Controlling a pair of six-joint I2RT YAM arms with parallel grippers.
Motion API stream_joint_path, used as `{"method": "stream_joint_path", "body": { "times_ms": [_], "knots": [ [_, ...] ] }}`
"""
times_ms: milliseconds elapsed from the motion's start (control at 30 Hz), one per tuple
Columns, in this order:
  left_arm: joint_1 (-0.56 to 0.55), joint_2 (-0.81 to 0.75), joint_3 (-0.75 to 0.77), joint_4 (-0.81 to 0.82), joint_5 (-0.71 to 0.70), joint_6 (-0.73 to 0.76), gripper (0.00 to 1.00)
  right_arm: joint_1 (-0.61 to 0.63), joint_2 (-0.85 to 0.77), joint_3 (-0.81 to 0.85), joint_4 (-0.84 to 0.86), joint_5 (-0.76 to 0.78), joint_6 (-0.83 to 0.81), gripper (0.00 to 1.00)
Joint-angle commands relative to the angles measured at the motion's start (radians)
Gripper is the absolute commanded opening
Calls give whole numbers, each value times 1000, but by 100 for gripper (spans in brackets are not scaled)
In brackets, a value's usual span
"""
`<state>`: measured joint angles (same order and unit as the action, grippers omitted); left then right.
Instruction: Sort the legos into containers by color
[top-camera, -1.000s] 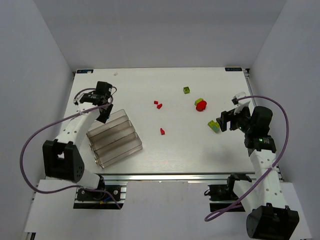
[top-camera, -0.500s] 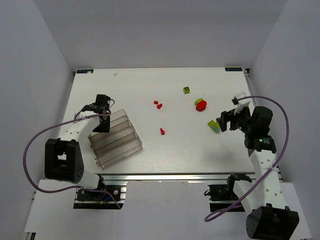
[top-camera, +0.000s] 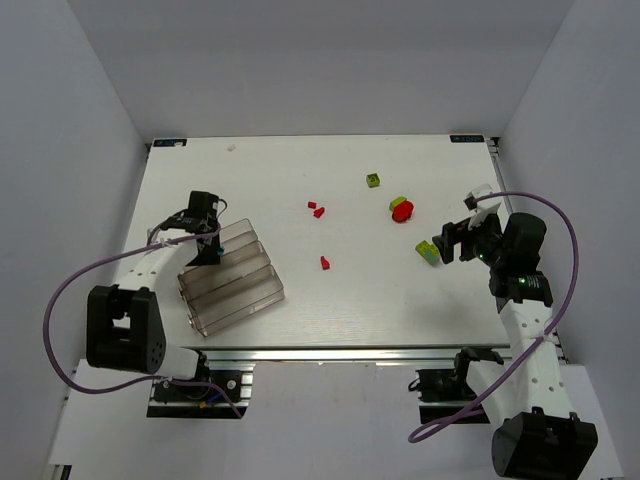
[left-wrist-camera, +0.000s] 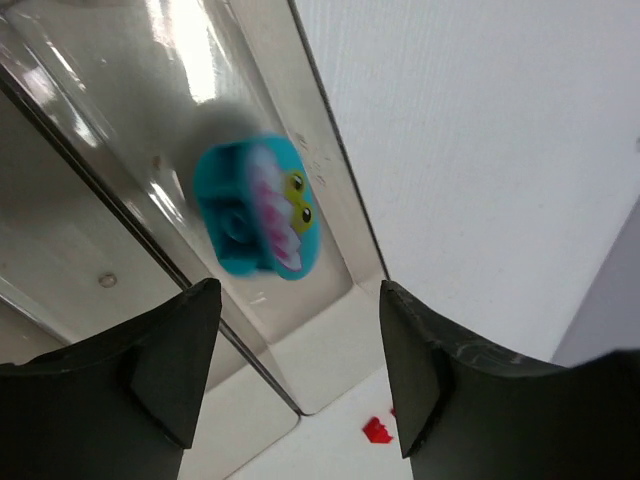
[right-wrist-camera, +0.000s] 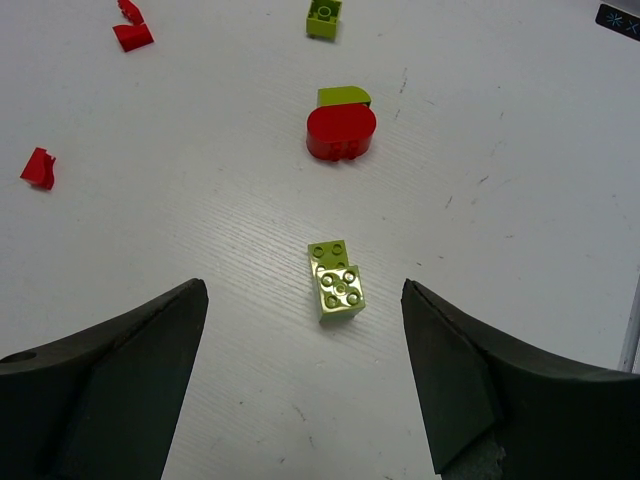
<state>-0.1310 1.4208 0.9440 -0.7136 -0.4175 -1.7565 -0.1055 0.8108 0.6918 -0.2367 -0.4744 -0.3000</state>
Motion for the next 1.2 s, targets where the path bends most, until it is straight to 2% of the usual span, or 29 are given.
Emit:
{"method": "stream_joint_path", "body": {
  "times_ms": [0,133,200,233,267,300,333,367,400,433,467,500,533,567,600,633,667,700,733,767,800,833,867,900,1033,1133,1167],
  "knots": [
    [7,-74,4,28,-17,12,75,-5,-9,26,16,-18,-16,84],
    [16,-92,19,37,-12,41,82,-5,-9,28,13,-20,-16,84],
    [16,-105,22,46,2,57,80,-7,-7,28,11,-27,-21,84],
    [16,-109,25,75,9,99,60,-7,-7,26,10,-33,-27,84],
    [16,-121,30,104,37,136,45,-5,-7,23,5,-73,-36,83],
    [16,-129,26,143,64,194,35,-8,-7,22,1,-108,-53,81],
    [16,-137,19,275,104,368,17,0,-2,5,-6,-151,-106,76],
    [16,-141,-5,369,161,475,14,1,7,-9,-25,-261,-151,59],
    [16,-146,-22,463,316,597,11,3,13,-24,-35,-330,-203,47],
    [16,-145,-39,655,410,806,11,9,21,-35,-48,-384,-249,35],
    [16,-135,-75,762,559,892,11,12,34,-46,-70,-485,-345,23],
    [16,-99,-80,873,808,1030,11,29,39,-46,-123,-536,-399,20],
    [16,-70,-70,872,910,1093,12,36,42,-43,-139,-568,-434,22],
    [4,-36,-1,838,989,1144,17,46,51,-40,-139,-613,-447,37],
    [-18,49,42,721,1108,1274,19,73,59,-35,-128,-624,-441,46],
    [-18,90,92,624,1149,1323,27,84,70,-31,-115,-627,-427,51],
    [-36,136,164,559,1187,1363,51,96,91,-26,-87,-586,-356,61],
    [-62,176,197,437,1215,1417,60,145,103,-26,-8,-548,-303,64],
    [-84,235,222,387,1188,1451,62,164,117,-23,29,-506,-256,65],
    [-108,247,243,350,1148,1472,66,174,149,-11,68,-392,-201,66],
    [-134,251,259,320,1088,1471,68,212,168,3,92,-322,-94,66],
    [-180,253,265,315,982,1461,71,223,191,18,124,-258,-43,65],
    [-200,259,289,292,935,1421,73,237,230,59,128,-157,31,64],
    [-217,265,306,267,886,1405,76,243,250,80,125,-120,68,63],
    [-309,306,380,191,738,1323,77,259,333,146,125,-11,182,63],
    [-409,308,389,166,613,1241,78,262,355,146,137,147,232,62],
    [-427,316,389,157,530,1214,77,263,355,143,143,176,246,61]
  ]
}}
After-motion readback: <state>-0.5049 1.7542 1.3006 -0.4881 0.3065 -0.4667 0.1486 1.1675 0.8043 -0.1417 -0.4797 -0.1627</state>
